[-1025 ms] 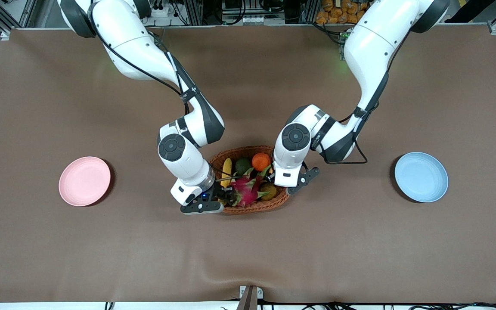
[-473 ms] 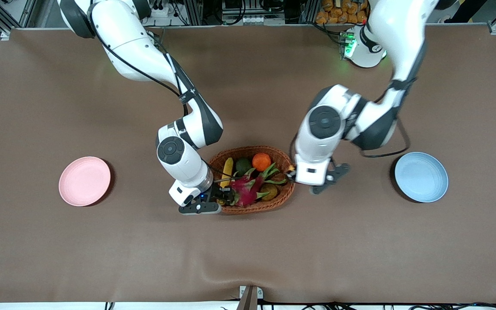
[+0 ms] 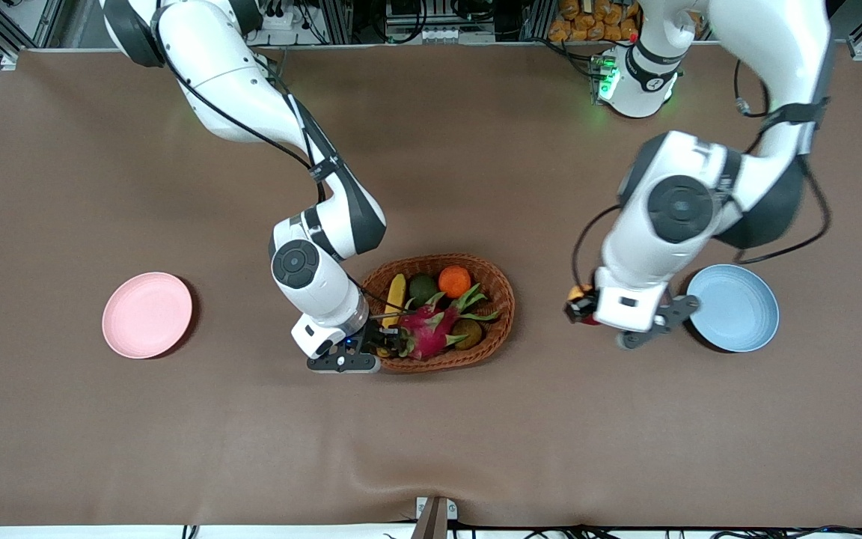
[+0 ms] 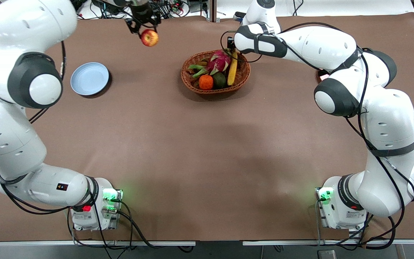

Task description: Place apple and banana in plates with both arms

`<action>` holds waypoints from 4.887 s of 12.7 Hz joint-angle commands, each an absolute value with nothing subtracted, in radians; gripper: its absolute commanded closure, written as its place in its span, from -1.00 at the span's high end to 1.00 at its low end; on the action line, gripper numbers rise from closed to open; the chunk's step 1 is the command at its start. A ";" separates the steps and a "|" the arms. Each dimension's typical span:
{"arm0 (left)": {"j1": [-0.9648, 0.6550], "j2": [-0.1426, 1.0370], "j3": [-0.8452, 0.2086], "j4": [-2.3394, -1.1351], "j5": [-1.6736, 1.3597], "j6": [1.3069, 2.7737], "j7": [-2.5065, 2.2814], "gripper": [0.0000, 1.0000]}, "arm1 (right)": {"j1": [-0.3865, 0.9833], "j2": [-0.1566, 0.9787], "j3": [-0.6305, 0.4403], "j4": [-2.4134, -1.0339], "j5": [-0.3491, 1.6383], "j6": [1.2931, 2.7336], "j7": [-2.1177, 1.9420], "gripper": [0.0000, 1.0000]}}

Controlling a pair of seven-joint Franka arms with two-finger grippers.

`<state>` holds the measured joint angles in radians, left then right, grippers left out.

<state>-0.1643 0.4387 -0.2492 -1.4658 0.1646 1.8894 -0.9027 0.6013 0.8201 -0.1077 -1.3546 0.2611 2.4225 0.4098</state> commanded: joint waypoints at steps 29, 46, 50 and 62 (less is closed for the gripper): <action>0.354 0.543 -0.253 -1.571 0.130 1.859 -0.390 -1.00 | 0.105 0.672 -0.110 -1.328 0.279 1.924 -0.384 -0.95; 0.382 0.646 -0.250 -1.572 0.132 1.887 -0.380 -1.00 | 0.012 0.602 -0.113 -1.449 0.265 1.830 -0.666 1.00; 0.374 0.664 -0.249 -1.568 0.138 1.850 -0.388 -1.00 | 0.028 0.393 -0.112 -1.754 0.213 2.024 -0.638 1.00; 0.330 0.706 -0.241 -1.566 0.302 1.777 -0.548 -1.00 | 0.020 0.123 -0.118 -1.911 0.048 1.979 -0.257 1.00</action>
